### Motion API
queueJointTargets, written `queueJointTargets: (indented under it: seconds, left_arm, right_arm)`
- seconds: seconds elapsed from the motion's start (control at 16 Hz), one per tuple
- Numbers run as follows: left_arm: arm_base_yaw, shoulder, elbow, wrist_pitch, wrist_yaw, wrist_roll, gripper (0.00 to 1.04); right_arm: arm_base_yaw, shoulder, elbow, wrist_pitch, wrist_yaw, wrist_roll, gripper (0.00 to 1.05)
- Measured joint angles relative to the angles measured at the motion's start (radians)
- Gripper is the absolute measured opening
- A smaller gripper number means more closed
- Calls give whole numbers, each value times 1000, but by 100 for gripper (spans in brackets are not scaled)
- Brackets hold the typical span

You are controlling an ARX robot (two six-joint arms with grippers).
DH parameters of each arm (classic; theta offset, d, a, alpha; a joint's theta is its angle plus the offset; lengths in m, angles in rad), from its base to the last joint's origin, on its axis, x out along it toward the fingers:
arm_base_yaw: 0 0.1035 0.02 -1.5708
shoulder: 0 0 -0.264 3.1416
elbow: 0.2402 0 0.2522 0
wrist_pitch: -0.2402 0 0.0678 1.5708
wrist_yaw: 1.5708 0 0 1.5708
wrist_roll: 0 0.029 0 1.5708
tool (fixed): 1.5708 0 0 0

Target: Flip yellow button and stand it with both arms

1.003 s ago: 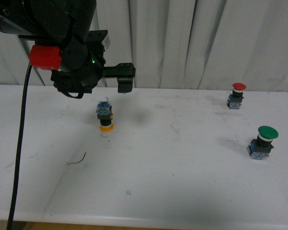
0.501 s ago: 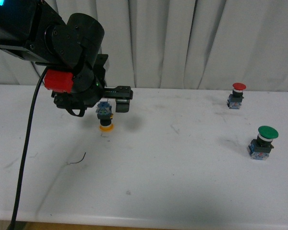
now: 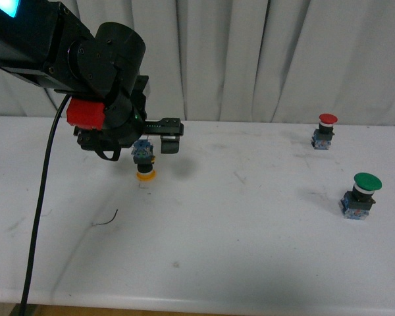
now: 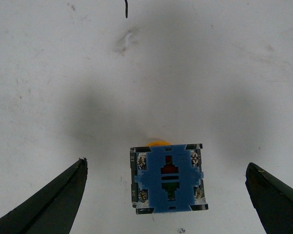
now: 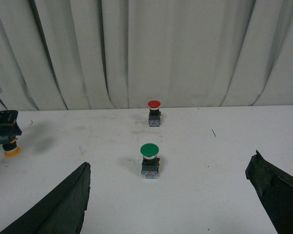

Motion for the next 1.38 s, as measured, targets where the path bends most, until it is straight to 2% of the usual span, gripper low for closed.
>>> queueJointTargets:
  seconds: [0.25,0.31,0.56,0.75,0.81,0.88,0.94,1.0,1.19,1.38]
  left_arm:
    - [0,0,0,4,-4,0,96]
    - [0,0,0,9,-6,0,91]
    - [-4,0,2,10,-8,0,55]
    - [-5,0,13,8,-10,0,33]
    - [-6,-1,15,9,-4,0,31]
    - [-4,-88,-50,55,106,-60,31]
    - [10,-278,-160,189,241,-166,30]
    - [34,-427,-356,425,447,-341,30]
    - [32,-479,-502,629,576,-472,30]
    - [15,-455,-587,808,632,-602,30]
  right_arm:
    - [0,0,0,0,0,0,98]
    - [0,0,0,0,0,0,98]
    - [0,0,0,0,0,0,98]
    - [0,0,0,0,0,0,98]
    - [0,0,0,0,0,0,98]
    - [0,0,0,0,0,0,98]
    - [0,0,0,0,0,0,98]
    - [0,0,0,0,0,0,98]
    - [0,0,0,0,0,0,98]
    - [0,0,0,0,0,0,98]
